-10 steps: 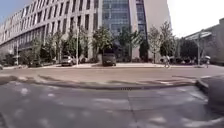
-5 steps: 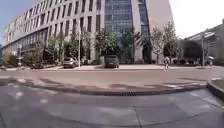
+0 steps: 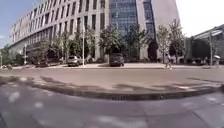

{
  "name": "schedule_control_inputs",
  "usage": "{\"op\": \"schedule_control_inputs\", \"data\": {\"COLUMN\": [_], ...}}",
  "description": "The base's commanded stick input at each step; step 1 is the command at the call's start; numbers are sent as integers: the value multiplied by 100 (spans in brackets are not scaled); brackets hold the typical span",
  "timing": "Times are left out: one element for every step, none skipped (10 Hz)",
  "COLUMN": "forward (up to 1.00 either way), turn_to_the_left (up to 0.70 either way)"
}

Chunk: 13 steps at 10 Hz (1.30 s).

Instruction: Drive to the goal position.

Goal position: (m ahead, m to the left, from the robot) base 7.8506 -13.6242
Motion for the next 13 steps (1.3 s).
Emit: {"op": "schedule_control_inputs", "data": {"forward": [70,68,54,45,45,45,45,45,45,45,45,45,45], "turn_to_the_left": [0,0,0,0,0,14,27,27,27,27,27,27,27]}}
